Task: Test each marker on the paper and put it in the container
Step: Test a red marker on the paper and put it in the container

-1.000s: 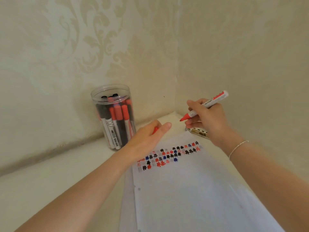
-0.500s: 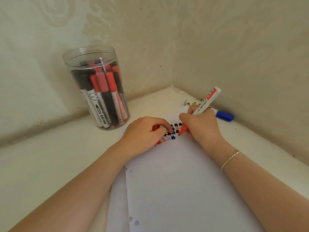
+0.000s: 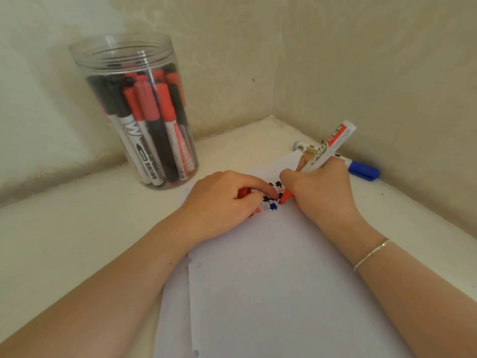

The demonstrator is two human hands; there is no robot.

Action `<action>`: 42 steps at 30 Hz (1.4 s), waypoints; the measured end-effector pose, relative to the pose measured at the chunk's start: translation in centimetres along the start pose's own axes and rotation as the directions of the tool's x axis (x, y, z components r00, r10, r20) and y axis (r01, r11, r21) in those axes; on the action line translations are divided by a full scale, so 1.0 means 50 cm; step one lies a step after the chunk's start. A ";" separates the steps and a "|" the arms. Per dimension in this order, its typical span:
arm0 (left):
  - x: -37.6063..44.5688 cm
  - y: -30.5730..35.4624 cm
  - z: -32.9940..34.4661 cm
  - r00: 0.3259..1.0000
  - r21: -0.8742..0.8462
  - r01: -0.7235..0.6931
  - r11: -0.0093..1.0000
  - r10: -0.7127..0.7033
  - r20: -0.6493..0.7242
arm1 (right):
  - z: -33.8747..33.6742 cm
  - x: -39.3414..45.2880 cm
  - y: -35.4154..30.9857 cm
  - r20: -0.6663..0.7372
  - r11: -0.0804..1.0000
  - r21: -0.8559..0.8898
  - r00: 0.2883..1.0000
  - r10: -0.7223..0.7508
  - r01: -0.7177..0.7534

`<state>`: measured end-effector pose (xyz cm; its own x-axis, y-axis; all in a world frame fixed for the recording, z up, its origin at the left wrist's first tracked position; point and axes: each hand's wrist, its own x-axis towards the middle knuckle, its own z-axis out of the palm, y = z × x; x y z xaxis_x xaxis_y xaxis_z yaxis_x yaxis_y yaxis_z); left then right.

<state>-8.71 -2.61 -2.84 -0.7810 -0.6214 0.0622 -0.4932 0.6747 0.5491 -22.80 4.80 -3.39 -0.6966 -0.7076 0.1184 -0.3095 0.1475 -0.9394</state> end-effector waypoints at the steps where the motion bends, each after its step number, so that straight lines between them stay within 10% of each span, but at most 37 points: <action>1: 0.001 -0.001 0.000 1.000 0.001 -0.001 1.000 0.001 -0.001 | 0.002 0.001 0.001 -0.007 1.000 -0.008 1.000 -0.009 0.008; 42: 0.006 -0.011 0.006 1.000 -0.025 -0.020 0.999 0.020 -0.010 | -0.003 0.003 -0.001 -0.005 0.997 0.079 1.000 0.024 -0.023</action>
<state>-8.78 -3.07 -3.39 -0.7869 -0.6117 0.0814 -0.4674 0.6770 0.5685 -22.98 4.80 -3.27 -0.7070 -0.7004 0.0978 -0.2409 0.1086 -0.9645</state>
